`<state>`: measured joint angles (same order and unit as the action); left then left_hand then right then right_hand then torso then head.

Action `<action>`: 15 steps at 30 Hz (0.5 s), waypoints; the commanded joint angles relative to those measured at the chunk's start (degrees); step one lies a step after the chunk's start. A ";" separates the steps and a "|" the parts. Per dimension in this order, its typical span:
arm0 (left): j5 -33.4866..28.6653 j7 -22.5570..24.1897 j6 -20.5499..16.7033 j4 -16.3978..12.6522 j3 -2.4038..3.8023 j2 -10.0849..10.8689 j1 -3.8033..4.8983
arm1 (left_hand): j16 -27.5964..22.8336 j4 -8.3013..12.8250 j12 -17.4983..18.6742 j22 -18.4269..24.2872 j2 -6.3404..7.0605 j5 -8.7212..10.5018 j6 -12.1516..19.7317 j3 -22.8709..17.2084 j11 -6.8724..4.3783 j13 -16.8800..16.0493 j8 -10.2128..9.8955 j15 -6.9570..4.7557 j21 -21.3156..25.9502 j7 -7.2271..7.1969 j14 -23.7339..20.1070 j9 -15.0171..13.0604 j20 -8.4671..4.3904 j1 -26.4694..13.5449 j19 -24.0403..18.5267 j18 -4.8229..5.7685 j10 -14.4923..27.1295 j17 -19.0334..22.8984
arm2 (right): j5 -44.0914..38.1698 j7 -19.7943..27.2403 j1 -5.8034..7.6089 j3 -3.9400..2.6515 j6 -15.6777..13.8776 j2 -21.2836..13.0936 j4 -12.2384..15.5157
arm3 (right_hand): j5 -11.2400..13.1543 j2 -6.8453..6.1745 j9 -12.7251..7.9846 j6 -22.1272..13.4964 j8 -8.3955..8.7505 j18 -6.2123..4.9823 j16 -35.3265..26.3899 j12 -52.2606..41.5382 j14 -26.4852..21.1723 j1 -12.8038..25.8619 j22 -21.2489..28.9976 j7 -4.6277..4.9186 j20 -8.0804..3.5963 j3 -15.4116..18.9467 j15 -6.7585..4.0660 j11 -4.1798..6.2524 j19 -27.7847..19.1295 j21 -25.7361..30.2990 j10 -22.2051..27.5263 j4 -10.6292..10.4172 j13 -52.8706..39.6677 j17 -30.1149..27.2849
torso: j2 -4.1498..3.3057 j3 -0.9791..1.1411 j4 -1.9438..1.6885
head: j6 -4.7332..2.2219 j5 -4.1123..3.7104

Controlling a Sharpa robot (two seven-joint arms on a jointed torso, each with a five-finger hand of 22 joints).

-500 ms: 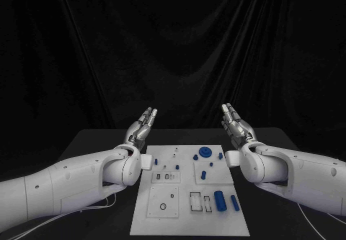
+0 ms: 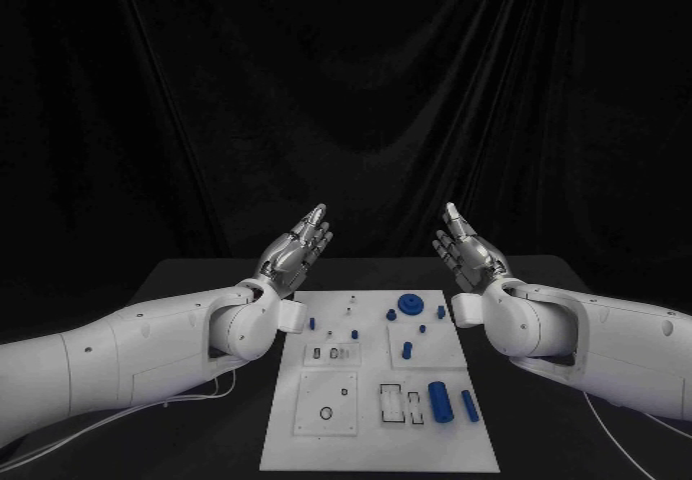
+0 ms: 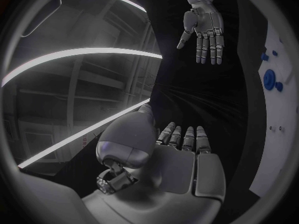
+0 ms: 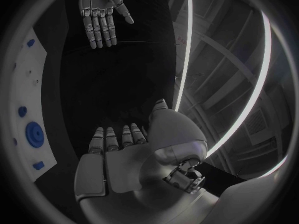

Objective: Assemble the parts on the task board

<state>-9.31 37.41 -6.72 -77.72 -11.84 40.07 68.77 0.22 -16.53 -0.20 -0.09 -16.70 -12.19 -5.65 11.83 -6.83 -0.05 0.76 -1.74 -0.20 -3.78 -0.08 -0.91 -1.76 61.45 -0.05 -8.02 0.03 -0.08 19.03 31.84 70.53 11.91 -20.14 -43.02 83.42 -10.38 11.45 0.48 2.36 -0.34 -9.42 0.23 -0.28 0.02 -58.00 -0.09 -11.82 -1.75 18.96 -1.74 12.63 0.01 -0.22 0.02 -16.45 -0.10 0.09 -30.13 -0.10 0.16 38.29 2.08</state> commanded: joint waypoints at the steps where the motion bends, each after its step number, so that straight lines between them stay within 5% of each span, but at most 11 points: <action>1: -2.83 4.90 7.79 0.38 -0.22 -0.26 0.42 | -0.22 -0.28 0.20 0.09 -0.05 -0.15 -0.62 -0.15 0.77 0.05 0.28 -5.59 0.20 0.32 0.08 -0.13 0.11 0.82 0.05 -1.12 -0.03 0.08 | 1.43 0.85 0.12 -0.04 2.35 0.01 -0.02 | 0.25 -0.09 0.16 0.42 -0.38 -0.75 -0.23 0.28 -0.02 -0.99 0.09 1.00 -3.74 -0.03 -10.12 -1.73 -0.01 0.22 -0.02 0.06 0.10 -0.09 | 0.00 0.00 0.00 | 0.00 0.00; 2: -2.86 4.93 7.91 0.41 -0.25 -0.27 0.44 | -0.22 -0.26 0.20 0.09 -0.04 -0.92 -1.69 -0.49 1.25 0.05 0.47 -5.02 0.20 0.78 0.08 -0.27 1.28 1.42 0.05 -1.54 -0.03 0.08 | 1.43 0.85 0.12 -0.04 2.35 0.01 -0.02 | 0.23 -0.11 0.18 0.53 -0.41 -0.75 -0.23 0.28 -0.02 -1.12 0.09 1.08 -3.44 -0.06 -9.84 -1.98 -0.01 0.22 -0.02 0.08 0.10 -0.09 | 0.00 0.00 0.00 | 0.00 0.00; 3: -1.49 5.93 13.88 1.93 -0.28 0.48 0.41 | -0.22 -0.23 0.20 0.09 -0.04 -1.24 -2.48 -0.73 1.55 0.05 0.65 -4.69 0.20 1.06 0.08 -0.39 1.74 1.97 0.05 -1.69 -0.03 0.08 | 1.45 -2.78 0.16 -0.04 7.85 -1.23 -0.90 | 0.17 -0.17 0.22 0.73 -0.46 -0.74 -0.23 0.28 -0.02 -1.43 0.09 1.13 -3.05 -0.15 -9.42 -2.41 -0.01 0.22 -0.02 0.16 0.10 -0.09 | -0.04 0.03 0.08 | 2.55 -0.11; 4: -0.33 6.37 13.65 1.95 -0.28 0.59 0.41 | -0.22 -0.24 0.20 0.09 -0.05 -1.55 -2.98 -1.01 1.95 0.05 0.75 -4.20 0.20 1.42 0.08 -0.44 2.44 2.63 0.05 -1.87 -0.03 0.08 | 1.44 -2.76 0.16 -0.04 8.10 -1.26 -0.84 | 0.19 -0.24 0.27 1.02 -0.54 -0.70 -0.23 0.19 -0.02 -1.81 0.09 1.17 -2.46 -0.24 -8.72 -3.16 -0.01 0.22 -0.03 0.16 0.06 -0.09 | -0.02 0.05 0.10 | 2.98 -0.15; 11: 5.34 8.06 13.36 1.99 -0.29 1.43 0.40 | -0.22 -0.26 0.20 0.09 -0.05 -3.24 -2.80 -1.77 2.81 0.05 0.59 -1.62 0.20 1.64 0.08 -0.36 6.05 5.01 0.05 -2.28 -0.03 0.08 | -0.92 -3.14 0.27 -0.04 9.84 -1.51 -0.95 | 0.07 -0.50 0.37 1.78 -0.66 -0.70 -0.23 -0.39 -0.02 -2.78 0.09 1.43 1.64 -0.46 -4.70 -6.82 -0.01 0.22 -0.10 0.09 -0.13 -0.09 | -0.05 0.02 0.09 | 3.13 -0.46; 12: 5.73 8.01 13.44 1.93 -0.29 1.62 0.40 | -0.22 -0.30 0.20 0.09 -0.09 -3.76 -2.38 -1.90 2.78 0.05 0.49 -0.99 0.20 1.49 0.08 -0.30 6.68 5.27 0.05 -2.28 -0.03 0.08 | -1.86 -3.26 0.33 -0.04 10.25 -1.61 -0.96 | 0.03 -0.54 0.38 1.87 -0.67 -0.58 -0.23 -0.51 -0.02 -3.07 0.09 1.77 3.46 -0.57 -2.82 -7.25 -0.01 0.22 -0.12 0.16 -0.16 -0.09 | -0.04 0.02 0.09 | 3.12 -0.43; 13: 6.04 7.94 13.45 1.86 -0.29 1.83 0.40 | -0.22 -0.29 0.20 0.09 -0.15 -5.69 -2.29 -2.43 2.74 0.05 0.48 0.58 0.20 1.39 0.08 -0.30 7.81 5.88 0.05 -2.28 -0.03 0.08 | -2.90 -3.38 0.41 -0.04 10.61 -1.74 -0.92 | 0.03 -0.57 0.40 1.96 -0.68 -0.64 -0.23 -0.54 -0.02 -3.15 0.09 1.83 4.12 -0.60 -2.17 -7.30 -0.01 0.22 -0.12 0.14 -0.17 -0.09 | -0.03 0.04 0.10 | 3.18 -0.40; 14: 6.27 7.84 13.46 1.78 -0.29 2.03 0.39 | -0.22 -0.27 0.20 0.09 -0.08 -6.41 -2.29 -2.68 2.86 0.05 0.48 0.65 0.20 1.39 0.08 -0.31 8.19 6.40 0.05 -2.27 -0.03 0.08 | -3.97 -3.52 0.52 -0.04 10.88 -1.89 -0.83 | -0.02 -0.66 0.48 2.41 -0.79 -0.64 -0.23 -0.72 -0.02 -3.43 0.09 2.56 5.79 -0.70 -0.44 -7.92 -0.01 0.22 -0.15 0.24 -0.21 -0.09 | -0.01 0.04 0.11 | 3.33 -0.42; 15: 6.42 7.73 13.52 1.72 -0.29 2.20 0.39 | -0.22 -0.26 0.20 0.09 -0.05 -7.03 -2.36 -2.86 2.95 0.05 0.50 0.70 0.20 1.45 0.08 -0.32 8.36 6.88 0.05 -2.27 -0.03 0.08 | -4.85 -3.67 0.63 -0.04 11.07 -2.02 -0.74 | -0.15 -0.71 0.52 2.66 -0.85 -0.68 -0.23 -0.84 -0.02 -3.76 0.09 3.09 6.35 -0.82 -0.14 -8.31 -0.01 0.22 -0.17 0.39 -0.25 -0.09 | 0.00 0.02 0.14 | 3.49 -0.46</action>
<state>-5.80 38.55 4.48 -75.83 -12.19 42.14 69.01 0.22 -16.73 -0.20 -0.09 -16.75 -18.74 -8.19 9.34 -4.27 -0.07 1.33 -1.40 -0.20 -2.46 0.01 -1.30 6.35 67.96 0.04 -9.78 0.00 -0.10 18.31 29.82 70.91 11.93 -12.52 -44.81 82.54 -10.39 10.71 0.92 5.03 -1.01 -9.42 0.23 -0.96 0.02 -61.44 -0.09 -9.03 4.26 18.44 -1.73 4.47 0.00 -0.22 -0.17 -15.92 -0.31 0.09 -30.14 -0.08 0.25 41.56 1.65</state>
